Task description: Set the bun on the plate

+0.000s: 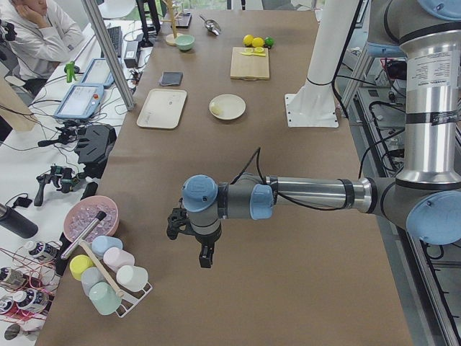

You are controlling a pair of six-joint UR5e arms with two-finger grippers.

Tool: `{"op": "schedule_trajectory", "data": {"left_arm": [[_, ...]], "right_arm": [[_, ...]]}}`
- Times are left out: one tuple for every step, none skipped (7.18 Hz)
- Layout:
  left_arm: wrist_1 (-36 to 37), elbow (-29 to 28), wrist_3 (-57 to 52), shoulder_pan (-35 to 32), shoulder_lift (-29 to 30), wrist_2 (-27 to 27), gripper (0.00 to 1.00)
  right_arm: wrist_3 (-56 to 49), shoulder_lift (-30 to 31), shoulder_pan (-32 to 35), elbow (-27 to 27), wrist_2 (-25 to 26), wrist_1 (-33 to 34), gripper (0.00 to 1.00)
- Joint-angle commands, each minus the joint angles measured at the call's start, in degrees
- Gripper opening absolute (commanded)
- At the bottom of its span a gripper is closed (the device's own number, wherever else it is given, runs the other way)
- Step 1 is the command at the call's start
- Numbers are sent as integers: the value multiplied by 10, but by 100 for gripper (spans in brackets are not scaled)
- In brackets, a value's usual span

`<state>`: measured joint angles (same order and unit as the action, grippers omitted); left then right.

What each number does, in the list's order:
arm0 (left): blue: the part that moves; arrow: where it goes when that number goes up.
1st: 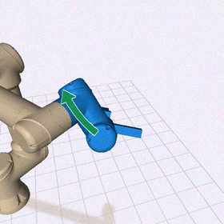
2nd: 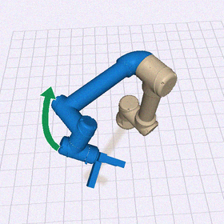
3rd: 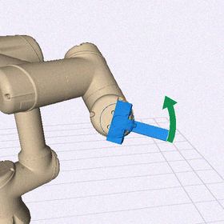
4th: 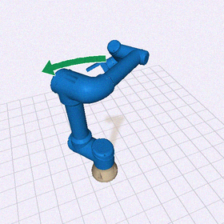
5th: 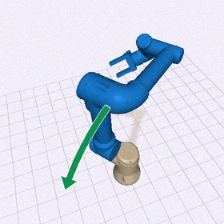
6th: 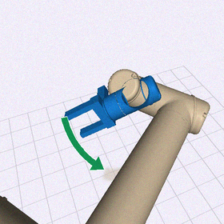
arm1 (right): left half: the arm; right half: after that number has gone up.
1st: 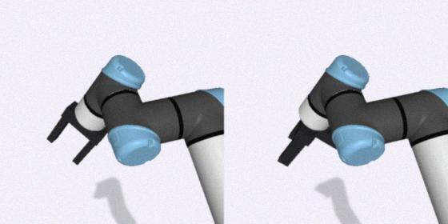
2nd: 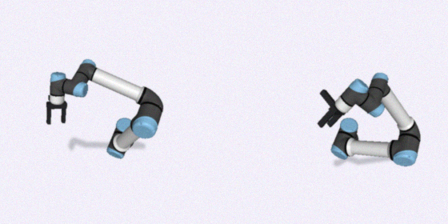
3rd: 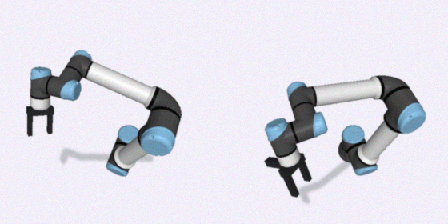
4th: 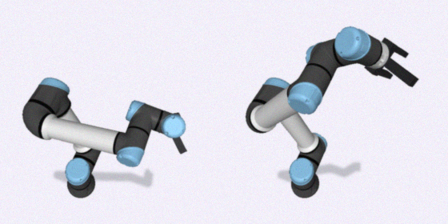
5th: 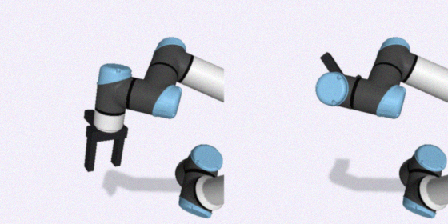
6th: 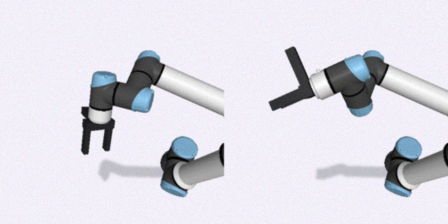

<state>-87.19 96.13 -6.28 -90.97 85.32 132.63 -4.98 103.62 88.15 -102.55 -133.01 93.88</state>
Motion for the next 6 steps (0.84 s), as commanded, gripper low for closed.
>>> {"op": "schedule_trajectory", "data": {"left_arm": [[0,0,0,0,0,0,98],[0,0,0,0,0,0,98],[0,0,0,0,0,0,98],[0,0,0,0,0,0,98],[0,0,0,0,0,0,98],[0,1,0,0,1,0,98]], "right_arm": [[1,-1,0,-1,0,0,100],[1,-1,0,-4,0,0,100],[1,-1,0,-5,0,0,100],[2,-2,0,-9,0,-1,100],[2,-3,0,-12,0,-1,100],[2,-2,0,-17,1,-1,100]]}}
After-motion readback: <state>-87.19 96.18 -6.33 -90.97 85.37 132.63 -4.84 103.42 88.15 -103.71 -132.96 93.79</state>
